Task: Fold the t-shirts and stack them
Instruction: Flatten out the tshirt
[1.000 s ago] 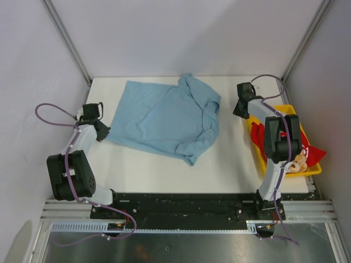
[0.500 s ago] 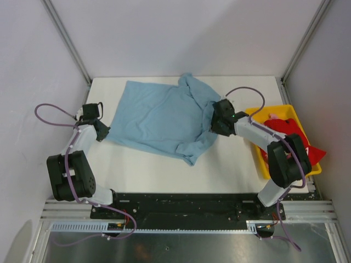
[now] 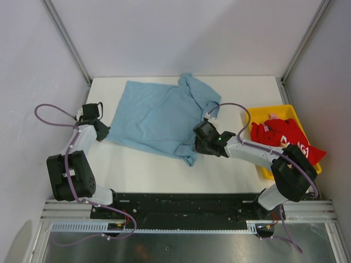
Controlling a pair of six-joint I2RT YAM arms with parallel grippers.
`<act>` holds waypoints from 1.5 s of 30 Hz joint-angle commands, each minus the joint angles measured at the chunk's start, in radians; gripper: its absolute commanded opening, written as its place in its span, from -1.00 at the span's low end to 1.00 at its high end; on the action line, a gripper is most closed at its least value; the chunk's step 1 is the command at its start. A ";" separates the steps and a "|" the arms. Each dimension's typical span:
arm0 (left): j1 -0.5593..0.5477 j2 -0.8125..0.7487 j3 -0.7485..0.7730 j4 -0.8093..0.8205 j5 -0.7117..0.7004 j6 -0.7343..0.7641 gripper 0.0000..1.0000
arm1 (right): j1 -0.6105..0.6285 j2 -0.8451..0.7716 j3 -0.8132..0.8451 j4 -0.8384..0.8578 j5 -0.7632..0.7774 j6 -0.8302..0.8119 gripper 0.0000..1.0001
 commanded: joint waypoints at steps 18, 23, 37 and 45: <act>0.011 -0.036 -0.016 0.016 -0.006 -0.016 -1.00 | 0.147 -0.168 -0.041 -0.054 0.262 0.230 -0.07; 0.011 -0.037 -0.018 0.015 -0.006 -0.016 -1.00 | 0.177 -0.081 -0.041 0.004 0.204 0.252 -0.13; 0.010 -0.030 -0.015 0.015 -0.008 -0.015 -1.00 | 0.117 0.023 -0.042 0.073 0.193 0.272 -0.15; 0.009 -0.029 -0.014 0.016 -0.007 -0.014 -1.00 | 0.100 0.057 -0.043 0.108 0.172 0.268 -0.22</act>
